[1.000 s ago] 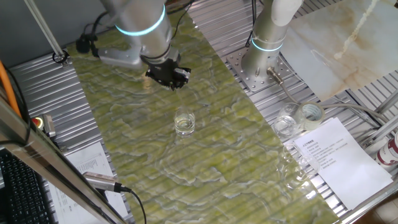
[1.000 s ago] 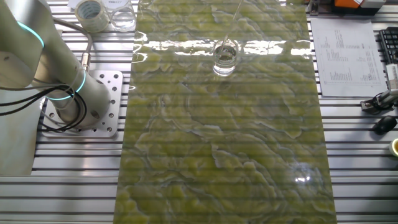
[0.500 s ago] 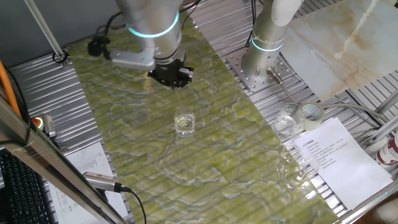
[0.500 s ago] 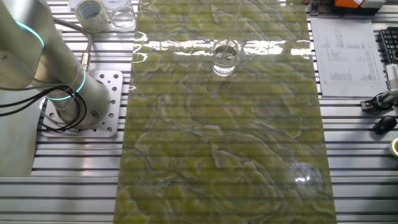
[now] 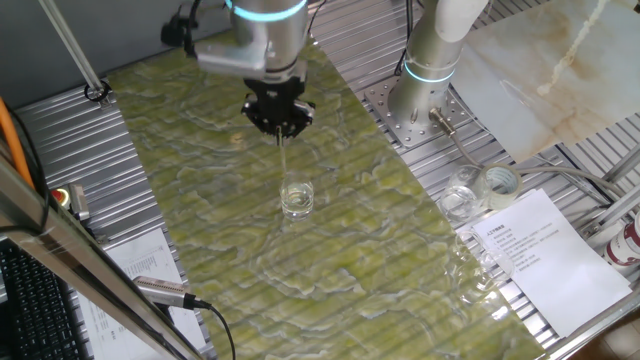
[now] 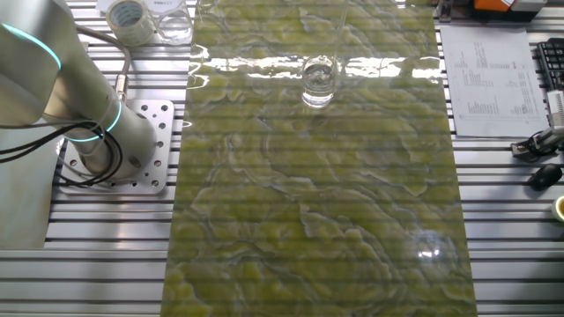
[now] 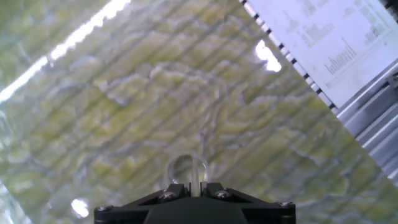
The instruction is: Stir the beaker with a glass rod
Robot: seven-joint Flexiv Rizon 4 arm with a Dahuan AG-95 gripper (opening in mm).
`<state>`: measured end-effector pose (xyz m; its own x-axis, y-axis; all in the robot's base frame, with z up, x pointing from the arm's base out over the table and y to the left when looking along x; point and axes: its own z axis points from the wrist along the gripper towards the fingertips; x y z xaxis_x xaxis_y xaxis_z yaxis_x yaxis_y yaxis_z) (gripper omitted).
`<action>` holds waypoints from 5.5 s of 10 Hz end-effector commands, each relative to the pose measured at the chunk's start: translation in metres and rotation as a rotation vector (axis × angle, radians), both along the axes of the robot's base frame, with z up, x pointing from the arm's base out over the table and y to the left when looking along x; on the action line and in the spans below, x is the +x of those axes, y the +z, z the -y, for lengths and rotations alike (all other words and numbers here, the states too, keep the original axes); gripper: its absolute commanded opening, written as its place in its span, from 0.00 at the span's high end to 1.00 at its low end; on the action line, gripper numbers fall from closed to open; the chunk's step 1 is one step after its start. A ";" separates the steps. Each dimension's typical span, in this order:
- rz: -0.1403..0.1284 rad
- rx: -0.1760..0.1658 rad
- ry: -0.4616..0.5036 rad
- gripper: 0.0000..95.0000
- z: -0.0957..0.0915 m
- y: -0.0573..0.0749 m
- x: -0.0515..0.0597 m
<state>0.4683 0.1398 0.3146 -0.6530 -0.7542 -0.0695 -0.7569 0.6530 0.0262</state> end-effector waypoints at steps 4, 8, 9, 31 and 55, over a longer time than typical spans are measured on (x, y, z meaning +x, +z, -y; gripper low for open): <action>-0.194 -0.057 -0.033 1.00 -0.001 -0.003 0.003; -0.178 -0.100 0.001 1.00 0.000 -0.004 0.003; -0.169 -0.101 0.007 1.00 0.000 -0.004 0.003; -0.096 -0.124 0.050 1.00 0.000 -0.015 0.007; -0.141 -0.211 0.050 1.00 -0.020 -0.031 0.006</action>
<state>0.4748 0.1609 0.2834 -0.6061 -0.7736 0.1850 -0.7872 0.6166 -0.0009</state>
